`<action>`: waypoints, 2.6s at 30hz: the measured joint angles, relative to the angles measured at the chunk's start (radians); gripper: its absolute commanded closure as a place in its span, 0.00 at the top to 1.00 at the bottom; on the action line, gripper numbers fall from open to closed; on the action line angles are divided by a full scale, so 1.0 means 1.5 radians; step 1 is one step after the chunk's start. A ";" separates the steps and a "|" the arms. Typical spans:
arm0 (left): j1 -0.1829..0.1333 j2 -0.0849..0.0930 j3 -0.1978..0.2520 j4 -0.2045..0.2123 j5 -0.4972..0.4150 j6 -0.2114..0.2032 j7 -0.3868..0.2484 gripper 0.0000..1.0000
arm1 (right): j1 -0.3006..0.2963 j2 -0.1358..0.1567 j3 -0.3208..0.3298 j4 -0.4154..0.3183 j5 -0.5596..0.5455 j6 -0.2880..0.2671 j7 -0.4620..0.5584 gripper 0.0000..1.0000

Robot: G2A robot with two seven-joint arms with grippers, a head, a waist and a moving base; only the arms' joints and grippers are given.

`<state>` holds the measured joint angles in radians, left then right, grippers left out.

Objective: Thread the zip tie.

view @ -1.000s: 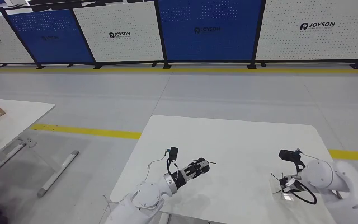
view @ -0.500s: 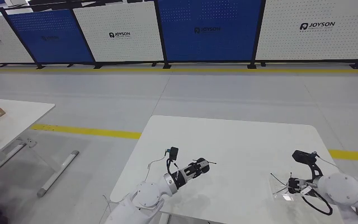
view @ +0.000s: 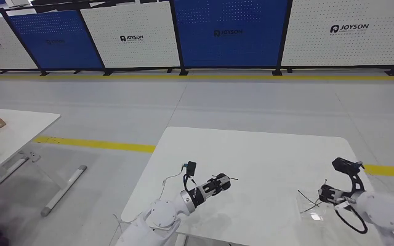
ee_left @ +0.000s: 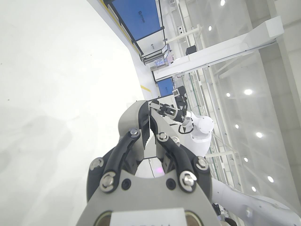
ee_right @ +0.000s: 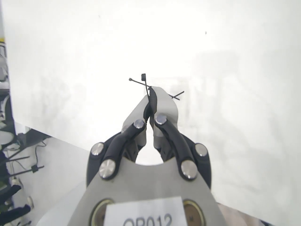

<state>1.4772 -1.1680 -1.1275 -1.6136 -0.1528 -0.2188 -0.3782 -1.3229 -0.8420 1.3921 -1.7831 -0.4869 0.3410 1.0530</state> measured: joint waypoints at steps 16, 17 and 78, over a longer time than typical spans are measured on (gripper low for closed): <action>0.000 0.000 0.000 0.000 0.000 0.000 0.000 0.00 | -0.135 -0.007 0.075 -0.078 0.070 -0.008 -0.183 0.00; 0.000 0.000 0.000 0.000 0.000 0.000 0.000 0.00 | -0.135 -0.007 0.075 -0.078 0.070 -0.008 -0.183 0.00; -0.054 -0.015 0.102 -0.031 0.161 0.073 0.045 0.00 | -0.283 -0.060 0.028 -0.089 0.242 -0.277 -0.542 0.00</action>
<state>1.3959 -1.1899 -0.9740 -1.6600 0.0894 -0.1099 -0.3111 -1.7479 -0.9316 1.4348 -1.9159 -0.1242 -0.0739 0.2403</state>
